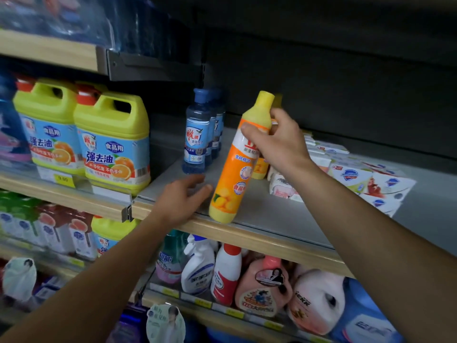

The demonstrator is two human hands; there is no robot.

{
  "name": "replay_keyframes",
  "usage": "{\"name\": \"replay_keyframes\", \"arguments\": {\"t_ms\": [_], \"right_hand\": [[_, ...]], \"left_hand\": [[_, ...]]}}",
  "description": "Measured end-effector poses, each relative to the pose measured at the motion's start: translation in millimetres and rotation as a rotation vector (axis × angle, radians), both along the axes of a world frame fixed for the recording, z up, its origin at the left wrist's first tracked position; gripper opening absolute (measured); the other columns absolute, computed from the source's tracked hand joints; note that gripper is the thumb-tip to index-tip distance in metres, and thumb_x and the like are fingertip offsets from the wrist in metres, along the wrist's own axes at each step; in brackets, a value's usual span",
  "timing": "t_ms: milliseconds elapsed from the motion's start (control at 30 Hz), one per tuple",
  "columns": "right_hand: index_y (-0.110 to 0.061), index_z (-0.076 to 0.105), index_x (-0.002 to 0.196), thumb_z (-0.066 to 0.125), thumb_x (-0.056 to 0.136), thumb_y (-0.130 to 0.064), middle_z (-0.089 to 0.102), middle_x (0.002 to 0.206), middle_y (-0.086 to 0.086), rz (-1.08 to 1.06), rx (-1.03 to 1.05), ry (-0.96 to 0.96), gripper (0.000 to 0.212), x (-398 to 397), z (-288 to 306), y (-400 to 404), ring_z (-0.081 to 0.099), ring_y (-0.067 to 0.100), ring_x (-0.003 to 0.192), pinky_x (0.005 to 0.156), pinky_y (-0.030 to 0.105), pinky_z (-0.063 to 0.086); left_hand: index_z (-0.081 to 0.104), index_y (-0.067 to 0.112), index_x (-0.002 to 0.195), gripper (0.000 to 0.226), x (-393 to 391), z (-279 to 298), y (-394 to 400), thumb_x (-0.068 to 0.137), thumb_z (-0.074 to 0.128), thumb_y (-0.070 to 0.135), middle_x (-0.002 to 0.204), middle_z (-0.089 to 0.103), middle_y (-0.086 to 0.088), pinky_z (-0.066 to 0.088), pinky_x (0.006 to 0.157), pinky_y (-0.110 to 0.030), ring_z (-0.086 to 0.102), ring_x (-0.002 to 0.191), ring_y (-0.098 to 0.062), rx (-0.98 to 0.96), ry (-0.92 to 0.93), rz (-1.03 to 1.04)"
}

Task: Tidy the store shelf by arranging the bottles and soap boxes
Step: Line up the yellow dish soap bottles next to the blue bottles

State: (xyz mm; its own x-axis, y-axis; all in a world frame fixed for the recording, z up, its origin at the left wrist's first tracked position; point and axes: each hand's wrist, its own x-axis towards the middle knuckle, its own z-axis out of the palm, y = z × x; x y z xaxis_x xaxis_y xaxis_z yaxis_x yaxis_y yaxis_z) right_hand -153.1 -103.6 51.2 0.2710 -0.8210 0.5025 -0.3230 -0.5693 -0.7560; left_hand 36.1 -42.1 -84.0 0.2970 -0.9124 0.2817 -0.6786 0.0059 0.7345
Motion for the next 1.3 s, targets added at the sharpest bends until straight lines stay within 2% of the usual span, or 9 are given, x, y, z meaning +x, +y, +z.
{"name": "replay_keyframes", "arguments": {"t_ms": [167,367,533,667,800,900,1000,1067,1300], "right_hand": [[-0.028,0.061,0.1,0.065,0.08,-0.06,0.068,0.093,-0.008,-0.004,0.092,0.011,0.037,4.6,-1.1,18.8,0.068,0.008,0.082,0.067,0.029,0.056],[-0.022,0.064,0.096,0.063,0.082,-0.06,0.074,0.082,0.002,0.067,0.501,-0.008,0.041,-0.3,-23.0,14.4,0.073,0.015,0.064,0.052,0.03,0.057],[-0.015,0.063,0.11,0.058,0.087,-0.057,0.073,0.103,0.014,0.169,0.867,-0.074,0.048,-13.3,-57.8,5.9,0.073,0.027,0.085,0.08,0.042,0.059],[-0.013,0.062,0.12,0.058,0.088,-0.054,0.07,0.114,0.017,0.185,0.943,-0.129,0.053,-18.9,-66.5,8.4,0.07,0.03,0.099,0.093,0.046,0.055],[-0.014,0.063,0.108,0.063,0.09,-0.041,0.074,0.09,0.008,0.203,0.813,-0.31,0.032,-26.8,-56.8,7.7,0.074,0.019,0.073,0.061,0.034,0.059],[-0.016,0.062,0.112,0.07,0.086,-0.039,0.074,0.094,0.005,0.145,0.542,-0.307,0.035,-30.9,-38.0,9.8,0.075,0.018,0.077,0.06,0.036,0.06],[-0.03,0.056,0.106,0.072,0.08,-0.049,0.07,0.102,-0.001,0.017,0.309,-0.22,0.037,-27.9,-24.9,16.1,0.071,0.017,0.087,0.071,0.039,0.06],[-0.033,0.052,0.106,0.07,0.079,-0.055,0.067,0.104,-0.003,-0.012,0.245,-0.174,0.039,-25.5,-20.8,20.7,0.069,0.016,0.091,0.075,0.04,0.058],[-0.013,0.058,0.125,0.049,0.096,-0.052,0.067,0.096,0.009,0.432,0.786,-0.437,0.049,-40.0,-20.5,23.1,0.071,0.024,0.076,0.066,0.037,0.058]], "left_hand": [[0.064,0.031,0.113,0.04,-57.7,32.5,53.9,0.082,0.055,0.056,0.107,0.072,-0.007,0.059,0.078,-0.042,0.07,0.097,-0.028,-0.022,0.863,-0.363],[0.062,0.006,0.103,0.038,-104.2,64.2,88.1,0.085,0.064,0.04,0.079,0.071,-0.017,0.058,0.055,-0.036,0.068,0.06,-0.029,0.172,1.165,-0.318],[0.057,-0.002,0.099,0.038,-122.4,81.5,96.4,0.086,0.063,0.033,0.071,0.066,-0.018,0.059,0.055,-0.037,0.065,0.055,-0.028,0.282,1.595,-0.328],[0.057,-0.002,0.11,0.043,-128.2,79.8,95.3,0.086,0.063,0.033,0.076,0.067,-0.018,0.059,0.057,-0.037,0.066,0.057,-0.027,0.319,1.556,-0.346],[0.058,0.002,0.108,0.041,-121.5,66.0,90.1,0.084,0.063,0.034,0.086,0.068,-0.022,0.06,0.061,-0.04,0.068,0.063,-0.031,0.351,1.395,-0.366],[0.059,0.02,0.11,0.034,-113.1,42.6,84.1,0.087,0.064,0.045,0.099,0.074,-0.005,0.06,0.077,-0.043,0.072,0.077,-0.021,0.169,0.887,-0.233],[0.047,0.037,0.109,0.041,-111.8,21.4,75.7,0.079,0.062,0.061,0.092,0.065,0.015,0.051,0.063,-0.019,0.064,0.076,0.003,-0.07,0.241,-0.076],[0.045,0.036,0.111,0.037,-113.1,14.1,70.1,0.085,0.062,0.056,0.09,0.062,0.016,0.045,0.053,-0.011,0.062,0.076,0.004,-0.206,0.198,-0.027],[0.055,0.002,0.122,0.066,-106.5,31.4,80.7,0.078,0.061,0.051,0.091,0.066,-0.015,0.053,0.053,-0.03,0.064,0.061,-0.024,0.173,1.499,-0.72]]}}
